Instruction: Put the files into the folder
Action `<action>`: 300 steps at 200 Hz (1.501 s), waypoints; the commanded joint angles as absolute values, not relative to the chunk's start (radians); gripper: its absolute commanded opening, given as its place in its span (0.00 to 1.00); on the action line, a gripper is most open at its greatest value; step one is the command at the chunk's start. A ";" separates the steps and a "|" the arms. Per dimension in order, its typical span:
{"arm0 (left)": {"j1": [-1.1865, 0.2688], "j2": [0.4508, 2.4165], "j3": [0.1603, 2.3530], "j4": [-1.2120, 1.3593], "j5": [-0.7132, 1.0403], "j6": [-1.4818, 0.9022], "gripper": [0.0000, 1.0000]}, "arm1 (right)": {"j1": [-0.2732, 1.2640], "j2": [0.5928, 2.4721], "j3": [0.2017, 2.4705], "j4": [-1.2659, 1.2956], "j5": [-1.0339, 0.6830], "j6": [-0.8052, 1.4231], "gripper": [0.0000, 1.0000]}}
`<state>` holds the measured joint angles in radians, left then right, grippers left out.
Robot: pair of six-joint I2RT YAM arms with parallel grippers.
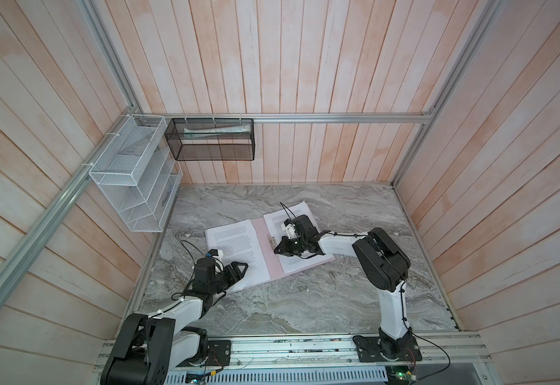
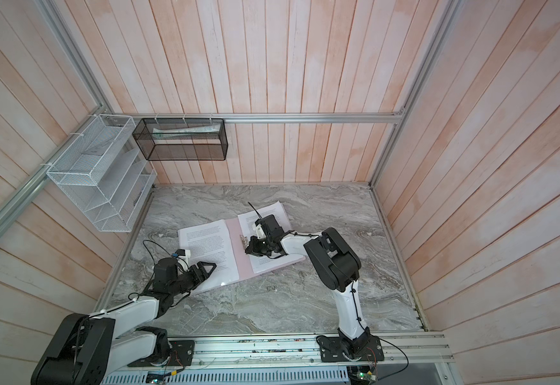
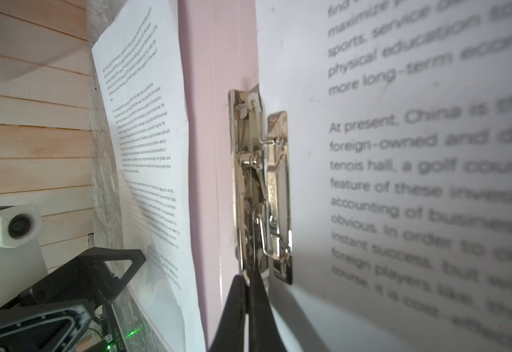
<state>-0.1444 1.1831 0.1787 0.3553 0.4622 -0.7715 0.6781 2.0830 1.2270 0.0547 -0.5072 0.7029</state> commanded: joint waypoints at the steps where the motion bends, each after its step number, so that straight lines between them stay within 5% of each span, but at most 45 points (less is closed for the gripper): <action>1: -0.142 1.183 0.170 0.292 0.442 -0.767 0.76 | 0.692 2.196 1.166 -0.145 -0.431 0.712 0.02; 57: -0.142 1.177 0.169 0.288 0.428 -0.770 0.76 | 0.670 2.228 1.076 0.064 -0.679 0.907 0.03; 133: -0.141 1.165 0.205 0.252 0.433 -0.750 0.80 | 0.623 2.150 1.003 0.188 -0.736 1.009 0.07; 192: -0.141 1.134 0.369 0.081 0.388 -0.644 0.84 | 0.568 2.021 1.041 0.199 -0.765 1.015 0.30; 271: -0.140 1.197 0.554 -0.065 0.326 -0.543 0.85 | 0.540 1.894 0.986 0.253 -0.771 1.033 0.32; 300: -0.121 1.200 0.583 -0.112 0.283 -0.526 0.86 | 0.517 1.847 0.985 0.173 -0.730 0.911 0.24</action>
<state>-0.1406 1.1988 0.5545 -0.0425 0.3374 -0.5697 0.5404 1.8919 0.9924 0.2314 -0.7677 1.0027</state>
